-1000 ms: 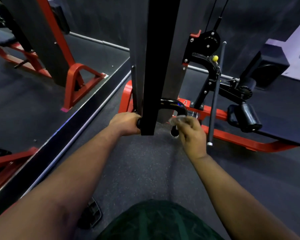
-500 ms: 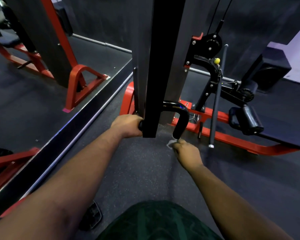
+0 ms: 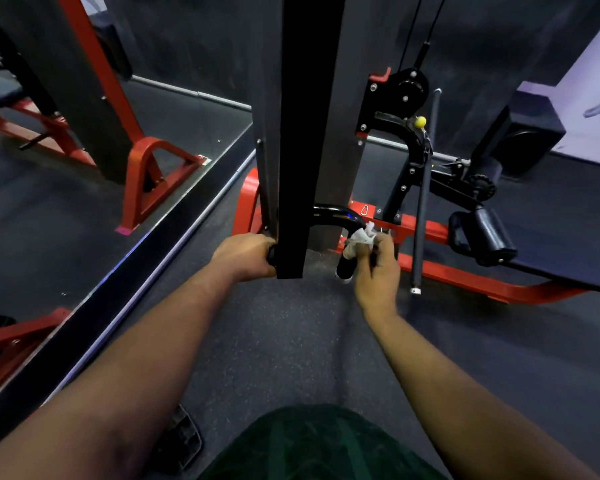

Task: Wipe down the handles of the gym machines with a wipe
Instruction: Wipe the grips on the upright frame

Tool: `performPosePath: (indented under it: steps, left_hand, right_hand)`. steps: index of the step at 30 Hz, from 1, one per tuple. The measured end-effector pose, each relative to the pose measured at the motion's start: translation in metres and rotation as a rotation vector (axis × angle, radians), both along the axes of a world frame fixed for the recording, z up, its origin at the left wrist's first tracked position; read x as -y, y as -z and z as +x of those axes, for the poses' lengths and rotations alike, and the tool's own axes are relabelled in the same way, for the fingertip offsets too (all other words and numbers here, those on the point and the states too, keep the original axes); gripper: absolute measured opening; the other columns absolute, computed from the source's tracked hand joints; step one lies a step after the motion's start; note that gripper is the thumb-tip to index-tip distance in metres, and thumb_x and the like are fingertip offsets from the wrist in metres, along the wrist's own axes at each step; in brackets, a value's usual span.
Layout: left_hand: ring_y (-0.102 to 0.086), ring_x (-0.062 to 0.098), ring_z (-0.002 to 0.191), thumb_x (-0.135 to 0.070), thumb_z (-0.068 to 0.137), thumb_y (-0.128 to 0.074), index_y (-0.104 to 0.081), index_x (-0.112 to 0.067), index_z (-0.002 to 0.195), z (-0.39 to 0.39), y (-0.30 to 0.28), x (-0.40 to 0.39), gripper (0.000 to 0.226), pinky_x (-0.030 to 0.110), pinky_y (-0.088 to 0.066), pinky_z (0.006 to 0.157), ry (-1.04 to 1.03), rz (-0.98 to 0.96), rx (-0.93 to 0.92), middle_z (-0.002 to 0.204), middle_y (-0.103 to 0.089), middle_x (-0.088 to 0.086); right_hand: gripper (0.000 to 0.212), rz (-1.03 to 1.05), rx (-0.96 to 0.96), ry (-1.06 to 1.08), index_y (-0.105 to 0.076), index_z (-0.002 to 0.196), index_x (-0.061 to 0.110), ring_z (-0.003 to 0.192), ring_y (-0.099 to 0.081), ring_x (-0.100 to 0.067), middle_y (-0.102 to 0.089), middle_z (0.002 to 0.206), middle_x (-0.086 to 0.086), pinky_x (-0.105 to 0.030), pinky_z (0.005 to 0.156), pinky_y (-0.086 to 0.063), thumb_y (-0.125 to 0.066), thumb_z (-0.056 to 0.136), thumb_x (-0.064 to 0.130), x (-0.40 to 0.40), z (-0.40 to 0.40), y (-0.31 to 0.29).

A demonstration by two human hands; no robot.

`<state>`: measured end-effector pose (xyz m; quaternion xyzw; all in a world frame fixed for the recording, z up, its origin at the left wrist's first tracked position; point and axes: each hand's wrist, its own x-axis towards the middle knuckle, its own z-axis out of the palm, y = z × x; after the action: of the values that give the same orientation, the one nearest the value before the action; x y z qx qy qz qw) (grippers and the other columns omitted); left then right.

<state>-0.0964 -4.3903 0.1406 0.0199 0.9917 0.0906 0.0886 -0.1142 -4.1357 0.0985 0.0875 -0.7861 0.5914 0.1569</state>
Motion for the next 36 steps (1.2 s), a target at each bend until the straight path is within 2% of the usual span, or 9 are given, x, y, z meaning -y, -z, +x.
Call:
performPosePath:
  steps: [6, 9, 13, 18, 22, 25, 28, 32, 36]
  left_hand:
    - [-0.067, 0.024, 0.091, -0.046, 0.075, -0.072, -0.048, -0.034, 0.074, 0.001, 0.001, 0.000, 0.027, 0.033, -0.046, 0.069, -0.007, 0.004, -0.003, 0.078, -0.055, -0.012]
    - [-0.067, 0.022, 0.090, -0.047, 0.075, -0.071, -0.051, -0.034, 0.078, 0.002, 0.001, 0.001, 0.024, 0.033, -0.046, 0.069, 0.000, 0.000, -0.007, 0.078, -0.056, -0.012]
    - [-0.068, 0.024, 0.091, -0.049, 0.077, -0.072, -0.053, -0.033, 0.080, 0.000, 0.000, 0.000, 0.024, 0.033, -0.046, 0.070, -0.003, 0.000, -0.012, 0.081, -0.057, -0.011]
    - [-0.068, 0.024, 0.092, -0.048, 0.075, -0.070, -0.054, -0.035, 0.083, 0.001, 0.001, 0.001, 0.021, 0.035, -0.051, 0.073, -0.013, 0.007, -0.001, 0.082, -0.059, -0.012]
    - [-0.068, 0.024, 0.091, -0.048, 0.075, -0.068, -0.057, -0.035, 0.085, 0.002, 0.001, 0.000, 0.020, 0.036, -0.054, 0.075, -0.009, 0.011, 0.004, 0.081, -0.060, -0.011]
    - [-0.069, 0.027, 0.093, -0.051, 0.077, -0.068, -0.062, -0.030, 0.091, 0.003, -0.001, -0.001, 0.026, 0.035, -0.051, 0.073, -0.012, -0.009, -0.003, 0.084, -0.061, -0.008]
    - [-0.068, 0.028, 0.095, -0.048, 0.079, -0.070, -0.054, -0.031, 0.084, 0.005, -0.004, -0.004, 0.023, 0.035, -0.048, 0.072, -0.017, -0.016, -0.006, 0.087, -0.062, -0.005]
    - [-0.068, 0.026, 0.094, -0.045, 0.079, -0.071, -0.052, -0.033, 0.081, 0.005, -0.006, -0.004, 0.023, 0.035, -0.050, 0.074, -0.021, -0.013, 0.003, 0.083, -0.057, -0.008]
    - [-0.067, 0.021, 0.090, -0.047, 0.078, -0.069, -0.055, -0.034, 0.082, 0.008, -0.002, -0.006, 0.019, 0.033, -0.052, 0.073, -0.001, -0.001, -0.012, 0.081, -0.060, -0.009]
  right_hand:
    - [0.026, 0.142, 0.221, 0.138, -0.065, 0.082, 0.015, 0.083, -0.061, -0.026, -0.064, 0.087, -0.008, -0.044, 0.076, -0.050, -0.046, 0.096, 0.027, -0.010, 0.002, 0.054]
    - [0.023, -0.040, 0.333, 0.035, -0.074, 0.098, 0.021, 0.091, -0.065, -0.015, -0.073, 0.098, -0.002, -0.042, 0.088, -0.053, -0.051, 0.100, 0.020, -0.010, -0.004, 0.044]
    - [0.027, -0.440, 0.241, 0.024, -0.070, 0.123, 0.021, 0.123, -0.063, -0.016, -0.072, 0.124, 0.004, -0.032, 0.108, -0.047, -0.052, 0.104, 0.015, 0.014, -0.018, -0.020]
    - [0.026, -0.318, 0.257, -0.011, -0.069, 0.107, 0.022, 0.099, -0.063, -0.002, -0.070, 0.107, 0.004, -0.022, 0.093, -0.049, -0.045, 0.107, 0.011, 0.007, -0.015, -0.011]
    - [0.035, -0.272, 0.519, -0.070, -0.070, 0.082, 0.025, 0.076, -0.057, -0.007, -0.067, 0.078, 0.012, -0.032, 0.077, -0.044, -0.045, 0.105, 0.028, -0.004, -0.017, 0.018]
    - [0.064, -0.351, 0.590, -0.173, -0.074, 0.097, 0.017, 0.085, -0.069, -0.016, -0.075, 0.083, -0.001, -0.031, 0.083, -0.051, -0.026, 0.105, 0.059, 0.004, -0.029, -0.013]
    - [0.104, -0.288, 0.543, -0.302, -0.071, 0.110, -0.001, 0.085, -0.070, -0.026, -0.073, 0.082, -0.015, -0.037, 0.095, -0.050, -0.009, 0.085, 0.078, 0.009, -0.049, -0.047]
    - [0.097, -0.223, 0.547, -0.362, -0.073, 0.073, 0.011, 0.075, -0.074, -0.024, -0.074, 0.071, -0.008, -0.047, 0.098, -0.053, -0.007, 0.084, 0.080, 0.002, -0.055, -0.032]
    - [0.106, -0.240, 0.656, -0.511, -0.070, 0.068, 0.009, 0.081, -0.071, -0.035, -0.068, 0.071, -0.014, -0.052, 0.101, -0.051, -0.018, 0.065, 0.101, -0.008, -0.047, 0.009]
